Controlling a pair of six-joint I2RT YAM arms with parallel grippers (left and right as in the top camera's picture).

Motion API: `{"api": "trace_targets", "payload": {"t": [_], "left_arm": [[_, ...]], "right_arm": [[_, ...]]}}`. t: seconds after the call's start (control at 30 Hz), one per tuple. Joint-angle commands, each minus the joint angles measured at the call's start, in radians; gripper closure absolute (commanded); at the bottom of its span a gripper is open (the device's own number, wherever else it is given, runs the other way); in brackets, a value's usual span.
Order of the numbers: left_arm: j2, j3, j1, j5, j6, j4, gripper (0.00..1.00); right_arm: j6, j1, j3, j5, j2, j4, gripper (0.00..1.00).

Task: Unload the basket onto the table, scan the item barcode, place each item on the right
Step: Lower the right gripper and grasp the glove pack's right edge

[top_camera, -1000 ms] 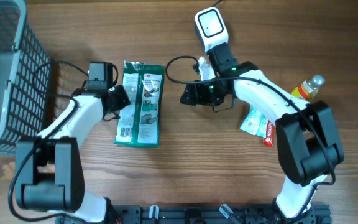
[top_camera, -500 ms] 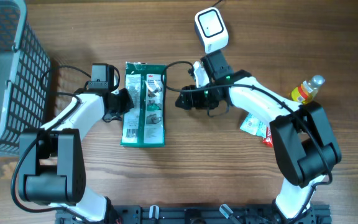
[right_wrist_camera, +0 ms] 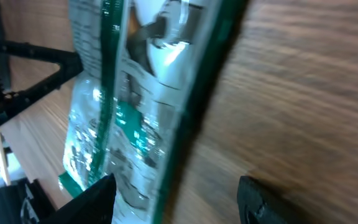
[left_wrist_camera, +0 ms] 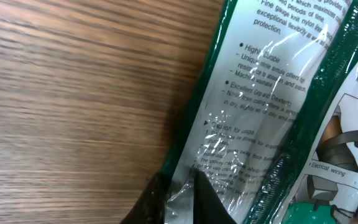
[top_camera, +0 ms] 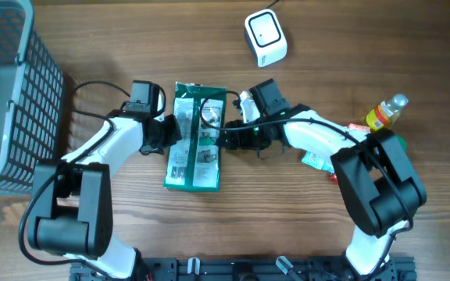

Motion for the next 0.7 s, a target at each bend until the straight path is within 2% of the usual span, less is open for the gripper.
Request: {"api": "trace_targets", "payload": {"t": [0.0,0.2,0.33,0.47,0.67], "left_arm": [[0.041,-0.016,-0.014,0.004,-0.042,-0.016,0.92],[0.041,-0.016,-0.014,0.004,-0.041,-0.016,0.92],[0.041,-0.016,-0.014,0.004,-0.041,-0.016,0.92],[0.041,-0.016,-0.014,0.004,-0.041,-0.016,0.92],[0.041,-0.016,-0.014,0.004,-0.041,-0.016,0.92]], "right_arm": [[0.126,0.03,-0.06,0.003,0.01,0.034,0.37],[0.245,0.094,-0.139,0.003,0.01,0.188,0.38],[0.268,0.138,-0.146,0.009,0.01,0.236,0.4],[0.355,0.172,-0.146,0.034,0.01,0.27,0.42],[0.416,0.178,-0.148,0.037,0.01,0.363,0.48]]}}
